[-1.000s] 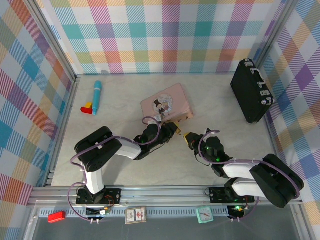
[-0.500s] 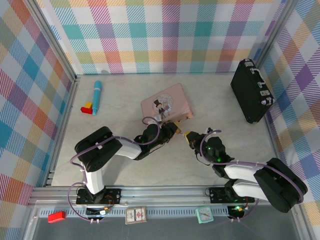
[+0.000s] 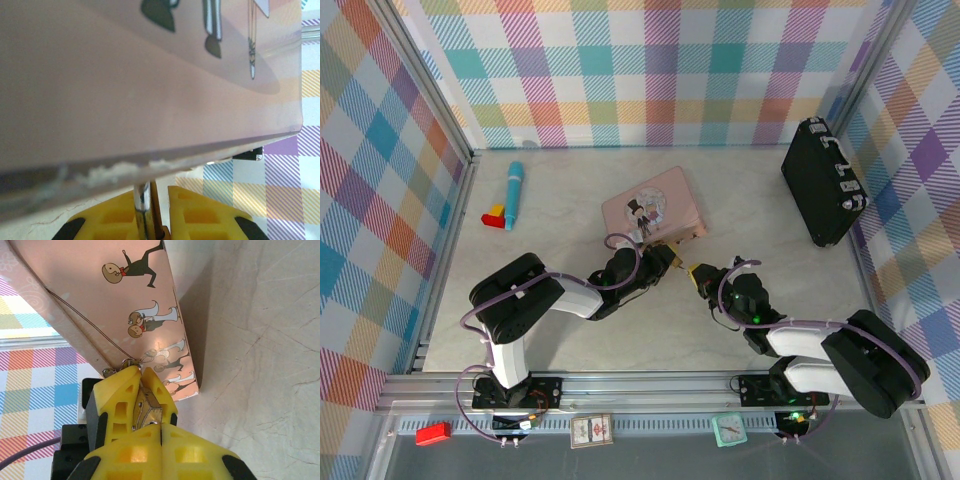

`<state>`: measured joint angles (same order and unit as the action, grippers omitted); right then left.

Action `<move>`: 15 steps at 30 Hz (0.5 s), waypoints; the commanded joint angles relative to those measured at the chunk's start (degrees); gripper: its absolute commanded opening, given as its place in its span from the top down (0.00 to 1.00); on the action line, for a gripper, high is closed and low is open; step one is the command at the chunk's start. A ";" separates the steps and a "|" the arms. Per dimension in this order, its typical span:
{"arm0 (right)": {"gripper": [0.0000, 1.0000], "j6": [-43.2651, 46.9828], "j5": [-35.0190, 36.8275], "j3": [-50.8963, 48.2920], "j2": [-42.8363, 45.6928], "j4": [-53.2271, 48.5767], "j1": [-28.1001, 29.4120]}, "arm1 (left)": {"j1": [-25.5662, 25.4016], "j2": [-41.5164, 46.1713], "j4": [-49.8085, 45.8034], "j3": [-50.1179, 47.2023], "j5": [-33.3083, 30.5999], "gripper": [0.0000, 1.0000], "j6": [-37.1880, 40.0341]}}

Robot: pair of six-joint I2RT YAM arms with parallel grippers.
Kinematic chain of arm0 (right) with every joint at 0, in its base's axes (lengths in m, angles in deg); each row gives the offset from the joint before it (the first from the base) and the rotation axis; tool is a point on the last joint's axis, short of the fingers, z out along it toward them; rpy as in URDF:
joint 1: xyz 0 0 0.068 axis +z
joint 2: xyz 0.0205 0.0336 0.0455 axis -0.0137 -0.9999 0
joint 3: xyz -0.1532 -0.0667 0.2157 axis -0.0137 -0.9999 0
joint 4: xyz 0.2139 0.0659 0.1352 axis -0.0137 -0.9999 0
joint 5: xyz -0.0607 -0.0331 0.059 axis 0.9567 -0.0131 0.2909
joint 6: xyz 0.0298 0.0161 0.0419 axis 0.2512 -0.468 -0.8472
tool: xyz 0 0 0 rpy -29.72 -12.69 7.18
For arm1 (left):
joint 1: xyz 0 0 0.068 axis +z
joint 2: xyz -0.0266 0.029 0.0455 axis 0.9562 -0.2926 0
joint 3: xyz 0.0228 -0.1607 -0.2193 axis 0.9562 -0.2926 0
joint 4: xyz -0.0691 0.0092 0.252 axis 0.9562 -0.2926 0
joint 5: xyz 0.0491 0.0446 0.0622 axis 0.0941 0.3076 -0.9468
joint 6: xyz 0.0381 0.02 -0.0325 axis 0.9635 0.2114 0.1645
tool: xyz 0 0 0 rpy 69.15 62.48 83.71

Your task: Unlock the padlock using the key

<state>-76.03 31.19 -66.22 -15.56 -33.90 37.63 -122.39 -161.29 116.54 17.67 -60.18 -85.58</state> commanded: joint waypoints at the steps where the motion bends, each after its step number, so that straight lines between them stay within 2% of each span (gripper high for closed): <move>1: 1.00 -0.09 0.93 0.68 0.59 2.35 0.29 | -1.24 1.07 4.79 2.11 1.46 1.00 -3.64; 15: 1.00 0.34 1.17 0.72 1.76 0.29 0.34 | -1.47 0.33 5.76 2.54 1.72 1.00 -4.35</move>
<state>-76.01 31.43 -66.25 -13.94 -34.14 37.63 -122.41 -161.31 116.60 17.76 -60.25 -86.19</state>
